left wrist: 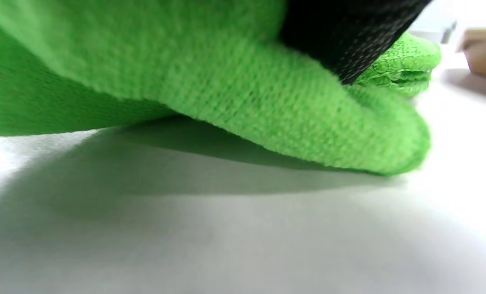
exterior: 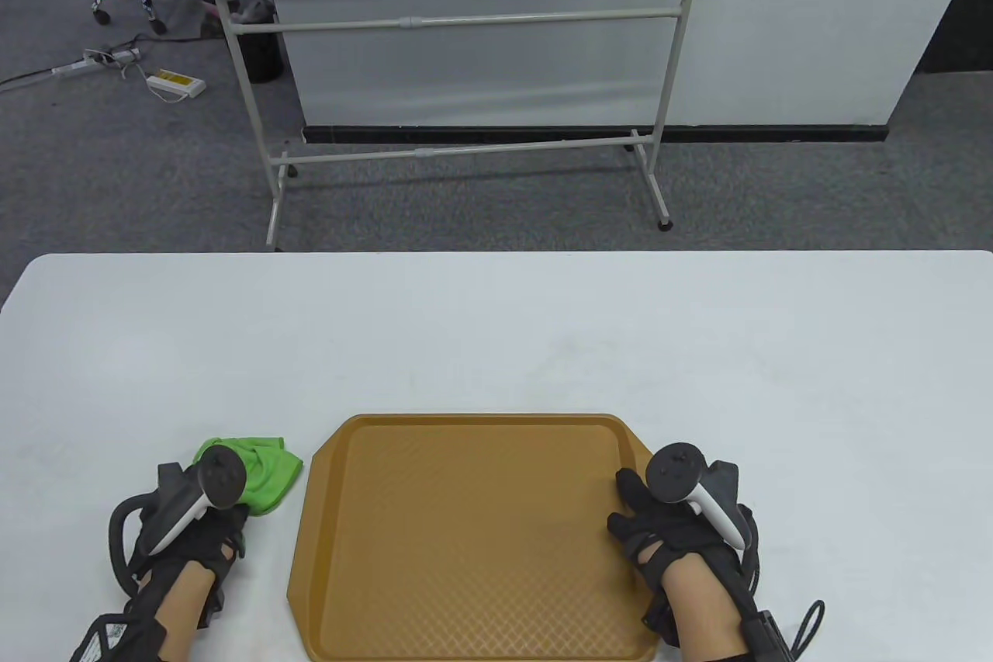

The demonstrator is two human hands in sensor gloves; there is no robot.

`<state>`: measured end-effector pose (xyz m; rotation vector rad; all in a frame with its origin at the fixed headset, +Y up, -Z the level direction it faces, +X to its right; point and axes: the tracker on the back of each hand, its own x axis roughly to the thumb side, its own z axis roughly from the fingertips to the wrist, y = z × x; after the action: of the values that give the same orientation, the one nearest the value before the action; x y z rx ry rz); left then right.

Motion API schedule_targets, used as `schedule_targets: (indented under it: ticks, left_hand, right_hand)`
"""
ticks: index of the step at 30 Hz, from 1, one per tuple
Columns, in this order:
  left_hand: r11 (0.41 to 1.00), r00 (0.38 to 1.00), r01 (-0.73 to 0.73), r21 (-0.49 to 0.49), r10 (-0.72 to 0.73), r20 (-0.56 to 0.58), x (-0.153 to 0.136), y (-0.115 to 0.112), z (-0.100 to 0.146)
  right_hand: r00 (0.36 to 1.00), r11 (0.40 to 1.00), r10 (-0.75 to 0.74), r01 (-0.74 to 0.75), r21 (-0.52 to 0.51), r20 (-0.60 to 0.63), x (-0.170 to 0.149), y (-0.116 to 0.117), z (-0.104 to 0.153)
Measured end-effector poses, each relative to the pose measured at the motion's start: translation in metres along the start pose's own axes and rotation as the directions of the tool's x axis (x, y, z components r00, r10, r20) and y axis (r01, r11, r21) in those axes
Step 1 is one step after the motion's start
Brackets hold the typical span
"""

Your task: Wipe the food tray with a square towel

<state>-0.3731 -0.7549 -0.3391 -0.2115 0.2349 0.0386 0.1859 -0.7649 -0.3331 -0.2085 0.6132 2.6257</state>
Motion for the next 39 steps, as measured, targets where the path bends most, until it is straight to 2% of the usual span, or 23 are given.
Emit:
schedule_targets:
  ticks: [6,10,12,17,21,24,26,27,30,33,36,39]
  left_hand:
    - [0.965,0.966,-0.257,0.047,0.258,-0.026,-0.022,0.013,0.012]
    - [0.921,0.933,-0.359,0.151,0.356,0.048,-0.009,0.034,0.026]
    - [0.913,0.926,-0.377,0.154,0.366,0.095,0.011,0.044,0.031]
    - [0.982,0.971,-0.172,0.079,0.156,0.184,0.082,0.057,0.030]
    - [1.000,0.978,0.000,-0.021,0.004,0.207,0.138,0.045,0.016]
    - [0.984,0.976,0.129,-0.126,-0.104,0.190,0.171,0.025,0.000]
    - [0.971,0.975,0.119,-0.206,-0.076,0.208,0.187,0.013,-0.006]
    - [0.968,0.976,0.068,-0.242,-0.014,0.218,0.196,0.008,-0.007]
    - [0.971,0.958,-0.010,-0.239,0.078,0.277,0.216,0.004,-0.005]
    - [0.938,0.928,-0.073,-0.338,0.188,0.321,0.243,-0.003,-0.001]
    - [0.915,0.911,-0.073,-0.396,0.223,0.346,0.274,-0.013,0.002]
    - [0.909,0.924,-0.034,-0.416,0.187,0.334,0.303,-0.021,0.006]
  right_hand:
    - [0.999,0.999,-0.041,0.041,0.014,-0.001,-0.003,0.001,0.001]
    - [0.999,0.998,-0.047,0.047,0.032,0.000,-0.003,0.001,0.001]
    - [0.999,0.998,-0.046,0.046,0.038,0.004,-0.003,0.001,0.001]
    - [0.998,0.996,-0.067,0.066,0.053,0.017,-0.008,0.000,0.001]
    - [0.998,0.997,-0.058,0.057,0.053,0.014,-0.007,0.000,0.002]
    - [0.999,0.998,-0.050,0.050,0.047,0.000,-0.006,0.001,0.002]
    - [0.999,0.999,-0.036,0.036,-0.002,-0.035,-0.008,-0.001,0.002]
    - [0.998,0.999,-0.043,0.042,-0.021,-0.039,-0.009,-0.003,0.002]
    - [0.997,0.997,-0.071,0.071,0.003,-0.038,-0.010,-0.004,0.001]
    - [0.999,0.999,-0.032,0.032,0.007,-0.038,-0.009,-0.005,0.001]
    - [0.999,0.999,-0.029,0.030,0.012,-0.038,-0.008,-0.005,0.001]
    - [0.999,0.999,-0.029,0.030,0.017,-0.039,-0.008,-0.004,0.001]
